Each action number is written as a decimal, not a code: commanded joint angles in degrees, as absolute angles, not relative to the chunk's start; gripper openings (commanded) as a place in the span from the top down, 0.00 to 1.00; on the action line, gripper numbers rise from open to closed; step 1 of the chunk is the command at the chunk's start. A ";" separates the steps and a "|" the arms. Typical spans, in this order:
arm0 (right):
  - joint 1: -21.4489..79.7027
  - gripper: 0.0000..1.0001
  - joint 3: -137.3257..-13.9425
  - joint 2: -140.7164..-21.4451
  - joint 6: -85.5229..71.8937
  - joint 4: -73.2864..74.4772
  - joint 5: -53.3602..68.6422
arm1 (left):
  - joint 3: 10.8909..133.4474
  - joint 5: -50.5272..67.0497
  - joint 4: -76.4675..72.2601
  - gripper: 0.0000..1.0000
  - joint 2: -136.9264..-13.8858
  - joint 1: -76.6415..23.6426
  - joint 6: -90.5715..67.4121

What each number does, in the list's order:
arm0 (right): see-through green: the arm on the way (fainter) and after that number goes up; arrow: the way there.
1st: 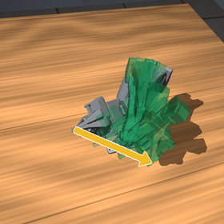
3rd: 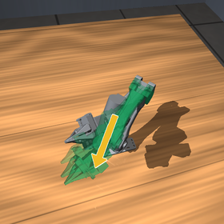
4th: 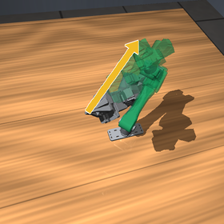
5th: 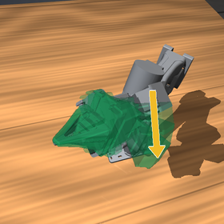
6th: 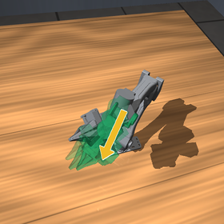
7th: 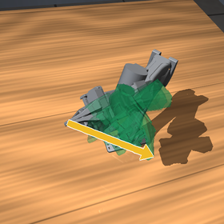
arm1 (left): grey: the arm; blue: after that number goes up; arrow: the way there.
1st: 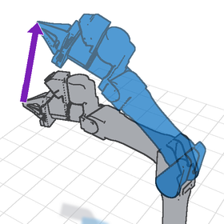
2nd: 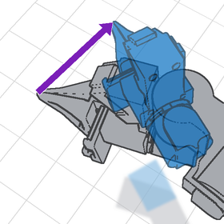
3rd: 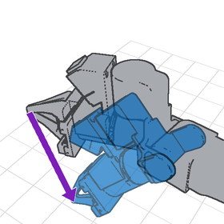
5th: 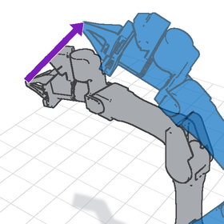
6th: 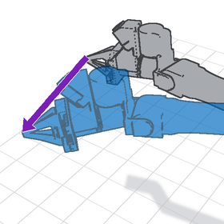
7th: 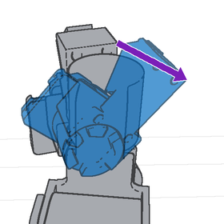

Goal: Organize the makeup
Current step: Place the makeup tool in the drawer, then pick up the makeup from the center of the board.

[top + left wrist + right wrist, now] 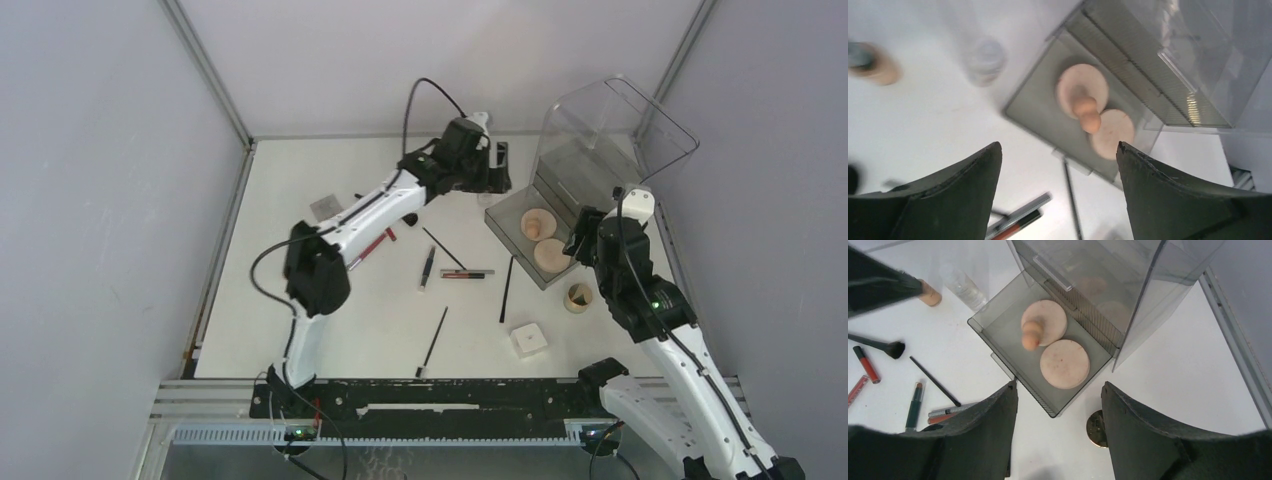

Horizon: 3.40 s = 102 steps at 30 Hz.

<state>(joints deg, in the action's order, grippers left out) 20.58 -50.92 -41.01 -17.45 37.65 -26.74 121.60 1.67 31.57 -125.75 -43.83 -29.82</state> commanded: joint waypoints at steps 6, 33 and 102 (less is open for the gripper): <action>20.19 0.31 -49.84 -43.00 -19.32 33.71 -23.70 | 100.46 -8.49 32.00 0.08 -105.70 -28.59 -26.04; 20.58 0.31 -49.77 -45.18 -19.70 31.62 -21.10 | 100.09 -17.50 42.75 0.00 -120.94 -5.01 -32.68; 21.44 0.30 -48.60 -46.40 -20.65 29.71 -19.49 | 112.77 -3.42 52.74 0.23 -124.47 2.36 -35.56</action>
